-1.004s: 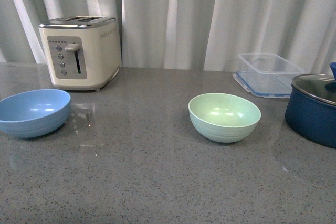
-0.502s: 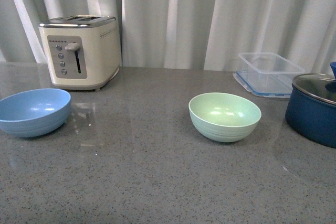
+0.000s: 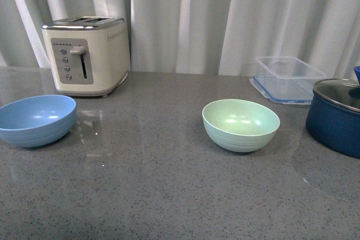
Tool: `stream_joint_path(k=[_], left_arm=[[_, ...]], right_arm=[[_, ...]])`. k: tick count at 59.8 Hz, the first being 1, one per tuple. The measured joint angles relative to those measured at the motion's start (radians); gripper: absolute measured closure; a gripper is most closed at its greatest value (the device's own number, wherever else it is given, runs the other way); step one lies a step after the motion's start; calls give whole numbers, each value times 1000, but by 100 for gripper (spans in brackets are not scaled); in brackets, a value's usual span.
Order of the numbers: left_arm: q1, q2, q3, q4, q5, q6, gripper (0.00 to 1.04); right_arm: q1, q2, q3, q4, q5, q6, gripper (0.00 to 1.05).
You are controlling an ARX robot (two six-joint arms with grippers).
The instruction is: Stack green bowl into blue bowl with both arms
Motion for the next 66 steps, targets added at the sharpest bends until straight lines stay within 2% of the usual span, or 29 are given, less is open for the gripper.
stream_joint_path(k=[14, 30, 42, 54, 57, 66], left_arm=[[-14, 354, 232, -92, 7, -57, 7], [-51, 717, 430, -119, 4, -122, 7], [-62, 851, 523, -129, 27, -188, 7], [-74, 938, 612, -149, 7, -217, 7], [-77, 955, 627, -156, 0, -217, 11], [-88, 1009, 674, -189, -26, -218, 36]], right_arm=[[0, 0, 0, 0, 0, 0, 10], [0, 0, 0, 0, 0, 0, 10], [0, 0, 0, 0, 0, 0, 10], [0, 0, 0, 0, 0, 0, 10], [0, 0, 0, 0, 0, 0, 10], [0, 0, 0, 0, 0, 0, 10]])
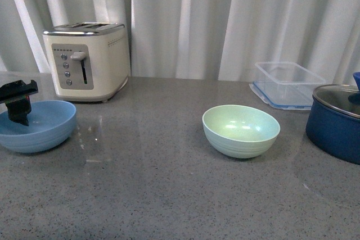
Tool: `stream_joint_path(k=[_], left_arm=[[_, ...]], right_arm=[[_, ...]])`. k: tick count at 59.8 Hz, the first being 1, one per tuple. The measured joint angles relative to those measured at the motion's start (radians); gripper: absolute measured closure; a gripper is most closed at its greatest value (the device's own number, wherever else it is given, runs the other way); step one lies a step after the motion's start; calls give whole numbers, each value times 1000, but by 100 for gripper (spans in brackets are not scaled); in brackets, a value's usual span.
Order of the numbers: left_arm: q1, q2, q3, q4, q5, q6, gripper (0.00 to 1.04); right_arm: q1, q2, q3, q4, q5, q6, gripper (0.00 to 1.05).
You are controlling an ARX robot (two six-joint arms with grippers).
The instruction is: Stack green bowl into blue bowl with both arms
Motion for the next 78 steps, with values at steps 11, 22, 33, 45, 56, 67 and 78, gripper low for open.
stream_joint_path(k=[11, 22, 33, 45, 56, 67, 78], left_arm=[[-12, 33, 27, -30, -11, -1, 70], [-13, 27, 35, -42, 8, -11, 98], [-25, -18, 34, -63, 32, -14, 101], [-75, -80, 35, -70, 49, -17, 101], [-180, -70, 75, -80, 43, -23, 101], [-269, -6, 131, -84, 22, -44, 101], [-317, 81, 192, -100, 1, -70, 101]], right_arm=[[0, 0, 0, 0, 0, 0, 10], [0, 0, 0, 0, 0, 0, 10], [0, 0, 0, 0, 0, 0, 10], [0, 0, 0, 0, 0, 0, 10], [0, 0, 0, 0, 0, 0, 10], [0, 0, 0, 0, 0, 0, 10], [0, 0, 0, 0, 0, 0, 10]])
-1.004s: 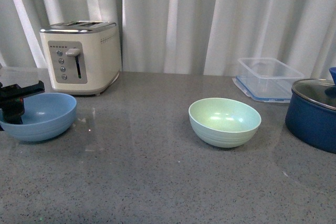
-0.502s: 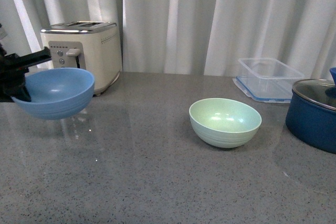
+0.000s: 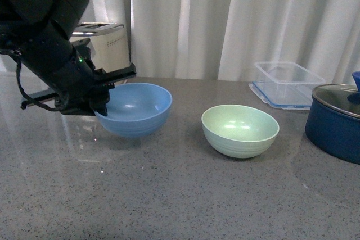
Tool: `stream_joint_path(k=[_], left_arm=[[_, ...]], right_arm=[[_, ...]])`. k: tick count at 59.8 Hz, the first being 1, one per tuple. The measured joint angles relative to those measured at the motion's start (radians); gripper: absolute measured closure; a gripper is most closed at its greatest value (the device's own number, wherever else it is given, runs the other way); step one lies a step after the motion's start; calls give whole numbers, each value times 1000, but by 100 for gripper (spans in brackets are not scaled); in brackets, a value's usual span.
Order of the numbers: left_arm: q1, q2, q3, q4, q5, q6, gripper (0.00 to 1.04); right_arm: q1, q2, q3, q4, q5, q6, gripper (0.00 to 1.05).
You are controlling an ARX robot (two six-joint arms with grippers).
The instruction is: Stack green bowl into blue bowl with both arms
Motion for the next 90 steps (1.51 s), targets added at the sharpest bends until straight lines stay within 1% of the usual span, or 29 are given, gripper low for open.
stream_joint_path(k=[12, 23, 27, 29, 32, 34, 46, 48, 52, 54, 56, 58, 60, 62, 63, 66, 68, 69, 73, 76, 80, 81, 83, 90], left_arm=[[-29, 89, 68, -22, -10, -29, 101], [-49, 109, 93, -35, -20, -34, 100], [-55, 109, 94, -38, -10, -32, 89], [-59, 109, 95, -39, -2, -32, 82], [-62, 108, 95, -40, -6, -29, 75], [-66, 101, 95, -43, -1, -24, 66], [-63, -29, 60, -18, -8, 71, 34], [-61, -54, 50, -9, -10, 83, 30], [-50, -144, 1, 36, -20, 138, 20], [-44, -215, -51, 95, -37, 179, 13], [-34, -314, -132, 183, -14, 230, 5], [-31, -400, -211, 272, -27, 286, 6], [-20, -491, -300, 376, -4, 326, 7], [-11, -560, -365, 445, 27, 339, 7], [-10, -620, -418, 494, 19, 351, 8], [-8, -722, -515, 588, -79, 365, 19], [0, -772, -580, 637, -105, 369, 26], [2, -783, -597, 647, -105, 370, 28], [21, -851, -738, 714, -101, 374, 42], [35, -899, -865, 765, -80, 379, 56], [46, -924, -969, 806, -56, 383, 71], [48, -926, -982, 811, -55, 383, 72], [59, -941, -1033, 824, -54, 383, 80], [80, -1013, -1131, 866, -43, 384, 99]], right_arm=[[0, 0, 0, 0, 0, 0, 10], [0, 0, 0, 0, 0, 0, 10], [0, 0, 0, 0, 0, 0, 10], [0, 0, 0, 0, 0, 0, 10], [0, 0, 0, 0, 0, 0, 10], [0, 0, 0, 0, 0, 0, 10], [0, 0, 0, 0, 0, 0, 10], [0, 0, 0, 0, 0, 0, 10], [0, 0, 0, 0, 0, 0, 10], [0, 0, 0, 0, 0, 0, 10], [0, 0, 0, 0, 0, 0, 10], [0, 0, 0, 0, 0, 0, 10], [0, 0, 0, 0, 0, 0, 10], [0, 0, 0, 0, 0, 0, 10], [0, 0, 0, 0, 0, 0, 10], [0, 0, 0, 0, 0, 0, 10], [0, 0, 0, 0, -1, 0, 10], [0, 0, 0, 0, 0, 0, 10], [0, 0, 0, 0, 0, 0, 10], [0, 0, 0, 0, 0, 0, 10], [0, 0, 0, 0, 0, 0, 10], [0, 0, 0, 0, 0, 0, 10], [0, 0, 0, 0, 0, 0, 10], [0, 0, 0, 0, 0, 0, 10]])
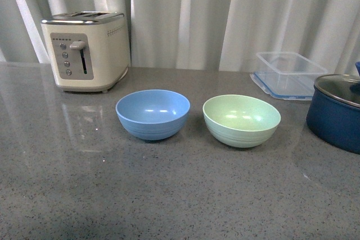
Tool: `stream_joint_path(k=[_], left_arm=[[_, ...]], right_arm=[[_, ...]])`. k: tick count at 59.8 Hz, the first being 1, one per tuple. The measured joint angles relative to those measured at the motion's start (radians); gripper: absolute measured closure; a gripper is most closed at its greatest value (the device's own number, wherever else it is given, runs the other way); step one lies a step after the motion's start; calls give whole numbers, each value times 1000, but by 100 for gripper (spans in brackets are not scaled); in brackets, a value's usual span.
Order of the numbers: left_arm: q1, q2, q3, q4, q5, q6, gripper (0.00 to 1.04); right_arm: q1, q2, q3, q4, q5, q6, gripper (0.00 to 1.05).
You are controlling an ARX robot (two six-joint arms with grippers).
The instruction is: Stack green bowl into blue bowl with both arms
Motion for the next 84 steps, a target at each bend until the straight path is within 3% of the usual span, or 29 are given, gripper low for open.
stream_joint_path(k=[8, 11, 19, 84], left_arm=[[18, -78, -87, 31, 23, 3, 101], [52, -98, -121, 34, 82, 3, 101], [88, -161, -197, 37, 87, 3, 101], [89, -643, -400, -197, 92, 4, 101]], right_arm=[[0, 0, 0, 0, 0, 0, 10], [0, 0, 0, 0, 0, 0, 10], [0, 0, 0, 0, 0, 0, 10], [0, 0, 0, 0, 0, 0, 10]])
